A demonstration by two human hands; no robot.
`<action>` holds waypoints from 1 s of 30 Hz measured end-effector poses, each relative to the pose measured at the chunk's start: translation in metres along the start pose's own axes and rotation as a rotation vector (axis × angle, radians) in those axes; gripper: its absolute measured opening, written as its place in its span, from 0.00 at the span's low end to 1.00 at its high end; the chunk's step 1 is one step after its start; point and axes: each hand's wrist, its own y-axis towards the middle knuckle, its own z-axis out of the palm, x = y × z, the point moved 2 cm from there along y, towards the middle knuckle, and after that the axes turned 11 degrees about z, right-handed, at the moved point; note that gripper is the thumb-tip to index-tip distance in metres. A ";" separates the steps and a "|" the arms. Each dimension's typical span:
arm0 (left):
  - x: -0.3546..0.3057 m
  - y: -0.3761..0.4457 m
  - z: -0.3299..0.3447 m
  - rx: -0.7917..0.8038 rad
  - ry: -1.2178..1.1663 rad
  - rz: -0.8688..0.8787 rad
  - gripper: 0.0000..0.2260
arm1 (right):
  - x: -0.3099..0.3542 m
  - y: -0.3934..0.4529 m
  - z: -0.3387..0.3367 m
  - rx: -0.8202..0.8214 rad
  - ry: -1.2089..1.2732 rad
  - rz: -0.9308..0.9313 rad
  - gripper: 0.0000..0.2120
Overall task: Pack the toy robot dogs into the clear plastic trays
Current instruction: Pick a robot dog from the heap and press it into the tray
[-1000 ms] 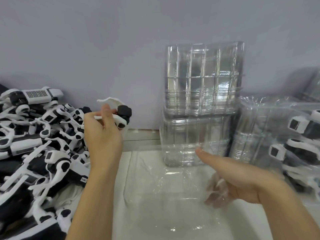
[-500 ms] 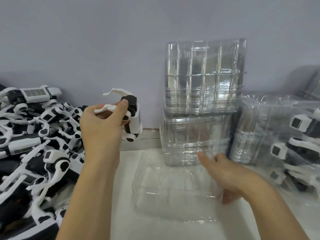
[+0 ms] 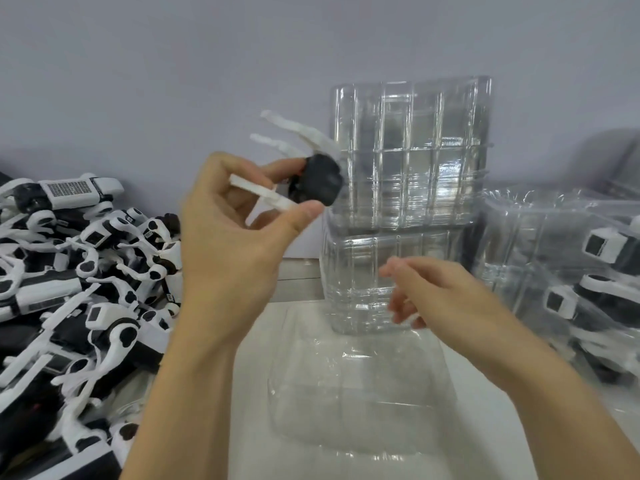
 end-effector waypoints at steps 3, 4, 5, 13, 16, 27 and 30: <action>-0.006 -0.002 0.021 0.140 0.051 0.042 0.19 | 0.007 0.002 0.009 0.089 0.372 -0.021 0.20; -0.007 -0.004 0.028 0.190 0.061 0.047 0.18 | 0.009 0.002 0.010 0.142 0.524 0.003 0.23; -0.009 -0.007 0.034 0.246 0.063 0.048 0.17 | 0.011 0.001 0.009 0.207 0.676 0.022 0.26; -0.012 -0.012 0.046 0.596 0.072 0.014 0.14 | 0.012 -0.005 -0.004 0.463 1.121 -0.038 0.23; -0.011 -0.017 0.047 0.698 0.021 -0.137 0.12 | 0.010 -0.006 -0.001 0.533 1.177 -0.025 0.21; 0.010 -0.005 0.019 -0.004 0.129 -0.109 0.02 | 0.003 -0.004 0.004 0.203 0.528 0.013 0.10; 0.018 -0.007 0.014 -0.021 0.047 -0.299 0.07 | 0.007 -0.007 0.006 0.162 0.316 -0.050 0.06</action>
